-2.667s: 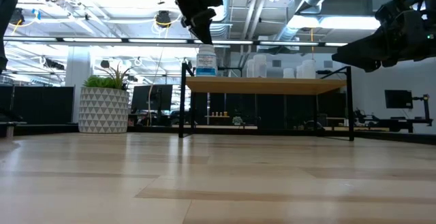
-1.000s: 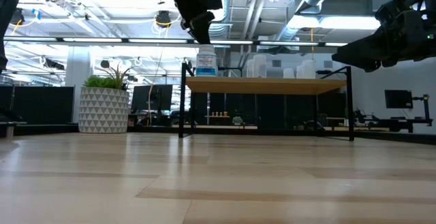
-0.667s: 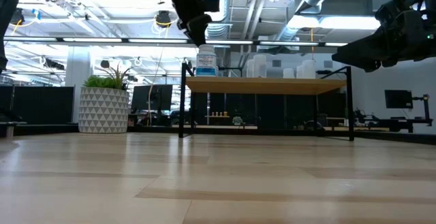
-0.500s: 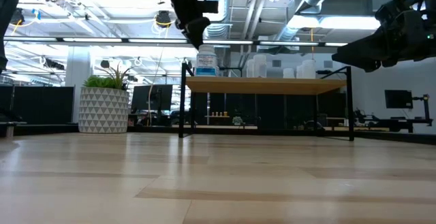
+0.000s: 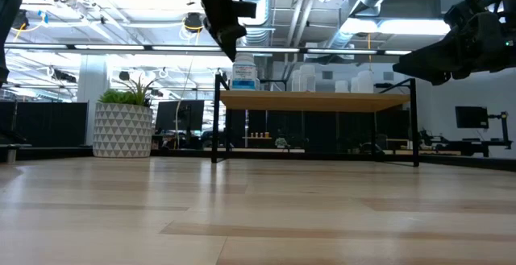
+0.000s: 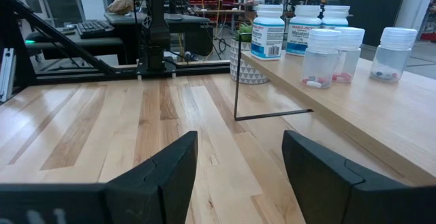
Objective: Pick and place medicine bottles onto shelf by color
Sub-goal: Adjust the big white pill bottles on the shelf
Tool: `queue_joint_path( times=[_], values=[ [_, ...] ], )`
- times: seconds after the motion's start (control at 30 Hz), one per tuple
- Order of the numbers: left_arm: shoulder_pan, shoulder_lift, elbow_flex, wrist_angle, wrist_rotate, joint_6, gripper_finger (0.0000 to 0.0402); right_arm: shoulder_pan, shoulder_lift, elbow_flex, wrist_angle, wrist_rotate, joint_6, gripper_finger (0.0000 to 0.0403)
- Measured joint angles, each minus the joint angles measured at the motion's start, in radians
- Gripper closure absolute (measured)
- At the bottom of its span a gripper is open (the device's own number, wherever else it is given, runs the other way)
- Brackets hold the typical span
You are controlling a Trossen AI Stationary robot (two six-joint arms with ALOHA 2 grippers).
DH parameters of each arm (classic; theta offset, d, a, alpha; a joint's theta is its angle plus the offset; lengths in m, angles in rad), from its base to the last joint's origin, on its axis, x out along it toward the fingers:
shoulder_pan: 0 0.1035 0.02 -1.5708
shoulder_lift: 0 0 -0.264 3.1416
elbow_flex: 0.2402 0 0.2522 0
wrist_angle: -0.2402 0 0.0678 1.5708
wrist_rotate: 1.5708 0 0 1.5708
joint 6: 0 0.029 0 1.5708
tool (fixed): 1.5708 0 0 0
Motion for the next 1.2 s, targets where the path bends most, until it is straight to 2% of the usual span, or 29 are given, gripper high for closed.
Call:
queue_joint_path(
  times=[0.1,0.43,0.7,0.9,1.2],
  values=[
    [0.011,0.0,0.0,0.004,-0.008,0.022,0.0402,0.0,0.0,0.0,0.0,0.0,0.0,0.0164],
    [0.092,0.0,0.0,0.044,0.081,0.106,0.0401,0.0,0.0,0.0,0.0,0.0,0.0,0.0164],
    [0.21,0.0,0.0,-0.013,0.317,0.126,0.0401,0.0,0.0,0.0,0.0,0.0,0.0,0.0164],
    [0.268,0.0,0.0,0.058,0.357,0.149,0.0401,0.0,0.0,0.0,0.0,0.0,0.0,0.0164],
    [0.355,0.0,0.0,0.115,0.518,0.178,0.0401,0.0,0.0,0.0,0.0,0.0,0.0,0.0164]
  ],
)
